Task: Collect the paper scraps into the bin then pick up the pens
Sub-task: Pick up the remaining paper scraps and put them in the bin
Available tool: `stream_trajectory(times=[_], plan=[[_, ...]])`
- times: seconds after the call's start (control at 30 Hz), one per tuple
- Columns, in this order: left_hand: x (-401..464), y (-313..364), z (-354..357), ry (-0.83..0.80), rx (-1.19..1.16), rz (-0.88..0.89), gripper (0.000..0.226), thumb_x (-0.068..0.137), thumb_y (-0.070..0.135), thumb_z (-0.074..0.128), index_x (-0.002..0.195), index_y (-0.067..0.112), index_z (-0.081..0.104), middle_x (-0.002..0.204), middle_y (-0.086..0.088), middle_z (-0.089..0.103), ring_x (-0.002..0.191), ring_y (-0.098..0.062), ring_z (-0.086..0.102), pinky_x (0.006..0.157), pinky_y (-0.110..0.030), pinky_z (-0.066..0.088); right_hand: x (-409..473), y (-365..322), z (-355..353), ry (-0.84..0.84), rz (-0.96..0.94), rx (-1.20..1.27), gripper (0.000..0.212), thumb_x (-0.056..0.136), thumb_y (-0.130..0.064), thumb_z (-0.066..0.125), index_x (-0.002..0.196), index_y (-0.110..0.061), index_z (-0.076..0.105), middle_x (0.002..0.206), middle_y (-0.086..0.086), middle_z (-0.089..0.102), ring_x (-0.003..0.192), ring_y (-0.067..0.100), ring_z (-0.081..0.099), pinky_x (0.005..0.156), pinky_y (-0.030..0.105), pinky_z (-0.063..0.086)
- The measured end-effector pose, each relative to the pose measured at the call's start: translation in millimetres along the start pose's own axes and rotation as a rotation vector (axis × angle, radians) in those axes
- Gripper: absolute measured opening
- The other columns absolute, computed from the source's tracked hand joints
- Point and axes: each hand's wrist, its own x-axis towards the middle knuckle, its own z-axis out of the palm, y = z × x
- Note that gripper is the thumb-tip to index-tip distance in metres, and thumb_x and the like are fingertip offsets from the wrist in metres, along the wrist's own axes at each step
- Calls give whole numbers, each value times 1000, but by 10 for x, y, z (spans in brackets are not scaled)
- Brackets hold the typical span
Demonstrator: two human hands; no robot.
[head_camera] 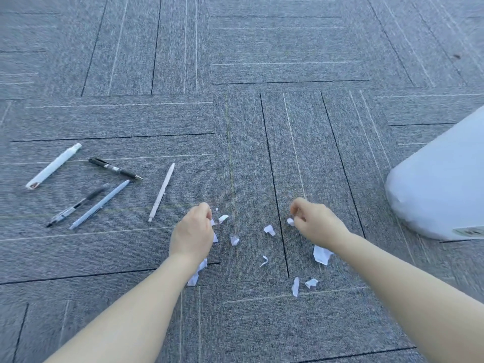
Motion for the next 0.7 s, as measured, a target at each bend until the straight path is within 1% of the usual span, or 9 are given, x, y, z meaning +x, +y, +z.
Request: stream_trajectory(times=[0.1, 0.17, 0.23, 0.3, 0.4, 0.5, 0.57, 0.63, 0.7], plan=[[-53, 10, 48, -14, 68, 40, 15, 97, 17, 32, 96, 12, 46, 93, -7, 56, 72, -29, 52, 62, -36, 38, -73, -5, 101, -6, -54, -178, 20, 96, -40, 49, 101, -22, 41, 75, -4, 59, 66, 20, 58, 60, 38, 51], [-58, 39, 77, -18, 109, 64, 16, 98, 27, 34, 100, 14, 43, 96, -6, 56, 70, -25, 51, 61, -34, 36, -56, -26, 132, -23, -77, -242, 19, 100, -37, 43, 97, -18, 39, 78, -3, 55, 72, 25, 57, 65, 42, 52], [-45, 60, 88, -66, 182, 76, 29, 97, 42, 38, 108, 16, 41, 101, -2, 55, 74, -23, 53, 60, -33, 37, -24, -51, 132, -47, -96, -269, 19, 102, -32, 39, 94, -15, 41, 79, 0, 56, 71, 26, 57, 66, 43, 53], [-27, 82, 102, -130, 312, 111, 40, 94, 52, 38, 114, 18, 38, 106, 0, 54, 85, -24, 59, 61, -34, 39, -14, -50, 121, -26, -77, -157, 17, 102, -27, 40, 92, -14, 44, 73, 1, 58, 62, 22, 55, 57, 37, 49], [14, 138, 140, -156, 442, 176, 31, 99, 44, 33, 115, 18, 38, 104, -1, 55, 89, -24, 60, 59, -34, 37, -24, 47, 89, 99, 7, 75, 10, 100, -19, 42, 92, -16, 46, 66, 2, 58, 52, 17, 49, 49, 33, 40], [48, 175, 174, -158, 486, 243, 13, 102, 26, 31, 109, 17, 37, 99, -1, 57, 82, -23, 61, 56, -33, 41, -28, 125, 56, 124, 33, 38, 8, 99, -14, 40, 102, -20, 44, 67, 0, 56, 54, 17, 50, 47, 33, 36], [53, 149, 178, -116, 376, 192, 10, 101, 23, 31, 101, 15, 37, 89, -2, 54, 71, -25, 59, 54, -33, 40, 4, 103, 82, 118, 8, -17, 12, 99, -16, 41, 111, -19, 43, 66, 0, 56, 56, 17, 51, 47, 32, 34], [70, 110, 166, -28, 192, 79, 11, 99, 20, 35, 91, 13, 34, 77, -3, 48, 61, -28, 50, 52, -33, 35, 56, 39, 106, 109, -17, -59, 14, 100, -21, 42, 114, -18, 41, 68, 1, 57, 58, 20, 53, 50, 34, 39], [98, 90, 127, 23, 67, -45, 7, 97, 15, 38, 93, 10, 37, 75, -5, 49, 63, -29, 49, 55, -33, 34, 106, -25, 106, 99, -36, -122, 12, 100, -24, 43, 110, -17, 41, 70, 3, 57, 61, 25, 55, 53, 37, 45]])
